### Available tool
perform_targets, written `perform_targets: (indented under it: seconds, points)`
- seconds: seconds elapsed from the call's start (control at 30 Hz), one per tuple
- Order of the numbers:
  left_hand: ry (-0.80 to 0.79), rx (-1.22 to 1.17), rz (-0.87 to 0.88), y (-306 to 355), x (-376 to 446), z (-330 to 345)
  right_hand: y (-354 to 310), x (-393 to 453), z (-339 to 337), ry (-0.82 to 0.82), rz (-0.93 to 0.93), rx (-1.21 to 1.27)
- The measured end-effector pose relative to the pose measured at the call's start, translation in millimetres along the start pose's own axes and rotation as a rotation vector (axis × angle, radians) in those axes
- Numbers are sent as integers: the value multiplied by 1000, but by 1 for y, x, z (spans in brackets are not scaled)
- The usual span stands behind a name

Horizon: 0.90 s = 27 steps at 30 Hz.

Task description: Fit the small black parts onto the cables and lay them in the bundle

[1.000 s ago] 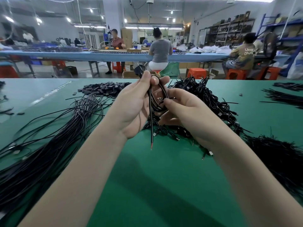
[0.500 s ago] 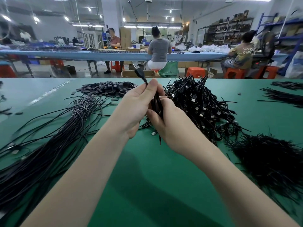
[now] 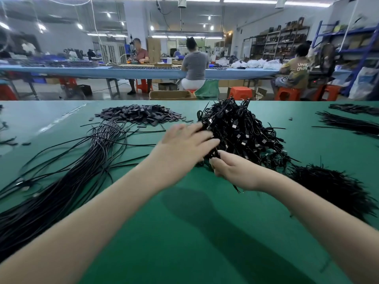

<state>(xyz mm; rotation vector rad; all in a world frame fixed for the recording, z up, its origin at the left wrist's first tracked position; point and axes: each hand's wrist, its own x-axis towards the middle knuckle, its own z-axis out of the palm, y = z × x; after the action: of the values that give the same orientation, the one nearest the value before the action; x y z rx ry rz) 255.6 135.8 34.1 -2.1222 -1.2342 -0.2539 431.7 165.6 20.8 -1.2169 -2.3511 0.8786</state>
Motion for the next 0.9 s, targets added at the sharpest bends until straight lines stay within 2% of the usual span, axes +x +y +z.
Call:
perform_targets:
  seconds: [0.07, 0.17, 0.33, 0.4, 0.47, 0.53, 0.57, 0.6, 0.67, 0.7, 0.77, 0.83, 0.9]
  points:
    - [42, -2, 173, 14, -9, 0, 2, -14, 2, -123, -33, -71]
    - [24, 11, 329, 33, -25, 3, 10, -40, 15, -279, -19, -91]
    - [-101, 58, 387, 57, -50, 21, 23, -67, 35, -416, -21, -148]
    - [-153, 41, 395, 66, -56, 28, 24, -71, 39, -476, -8, -305]
    - [-212, -6, 359, 70, -55, 29, 26, -71, 30, -451, -5, -555]
    - [-220, -75, 221, 66, -52, 29, 32, -66, -1, -260, -12, -748]
    - [-276, -144, 96, 60, -49, 30, 38, -63, -23, -144, 34, -768]
    - [-339, -271, -50, 53, -46, 30, 47, -62, -47, -24, 108, -803]
    - [-418, -596, -307, 37, -39, 29, 70, -63, -92, 163, 316, -1038]
    - [-393, -755, -394, 32, -33, 26, 85, -67, -108, 198, 435, -1135]
    - [-301, -1073, -542, 25, -20, 16, 112, -74, -122, 185, 562, -1119]
    - [-242, -1391, -647, 23, -6, 7, 128, -78, -121, 184, 559, -955]
    - [-207, -1618, -680, 22, 6, -3, 133, -81, -116, 232, 539, -886]
